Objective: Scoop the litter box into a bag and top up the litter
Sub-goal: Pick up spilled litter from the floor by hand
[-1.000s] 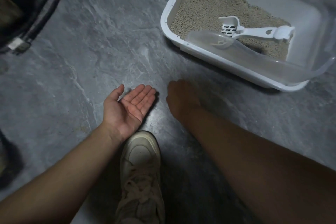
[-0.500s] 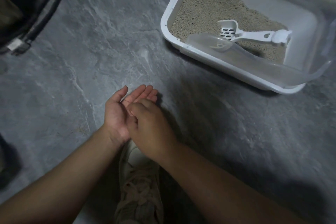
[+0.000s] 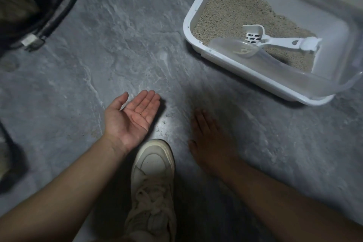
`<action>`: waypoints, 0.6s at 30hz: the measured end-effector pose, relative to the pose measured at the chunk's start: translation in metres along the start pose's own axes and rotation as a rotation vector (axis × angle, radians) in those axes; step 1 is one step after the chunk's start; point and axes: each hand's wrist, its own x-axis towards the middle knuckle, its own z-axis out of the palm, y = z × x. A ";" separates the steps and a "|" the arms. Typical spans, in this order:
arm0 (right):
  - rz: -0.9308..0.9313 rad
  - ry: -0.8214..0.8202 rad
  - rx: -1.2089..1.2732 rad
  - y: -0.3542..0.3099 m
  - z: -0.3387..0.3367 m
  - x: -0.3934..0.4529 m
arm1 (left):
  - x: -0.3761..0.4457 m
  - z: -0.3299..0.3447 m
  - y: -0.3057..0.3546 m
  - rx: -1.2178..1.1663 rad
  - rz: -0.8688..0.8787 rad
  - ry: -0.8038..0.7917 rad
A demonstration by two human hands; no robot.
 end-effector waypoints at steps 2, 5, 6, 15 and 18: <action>0.019 -0.015 0.026 -0.002 0.002 0.001 | -0.002 -0.001 -0.001 0.007 0.001 -0.004; 0.039 -0.024 0.043 -0.004 0.004 0.011 | -0.004 -0.004 0.000 0.011 0.005 -0.009; 0.047 -0.012 0.046 -0.004 0.002 0.017 | -0.005 -0.005 0.000 0.017 0.002 -0.010; -0.038 0.145 -0.015 -0.004 -0.018 0.066 | -0.019 -0.027 0.007 -0.016 0.020 0.012; -0.104 0.295 -0.069 -0.004 -0.018 0.062 | -0.024 -0.037 0.011 -0.031 0.023 0.021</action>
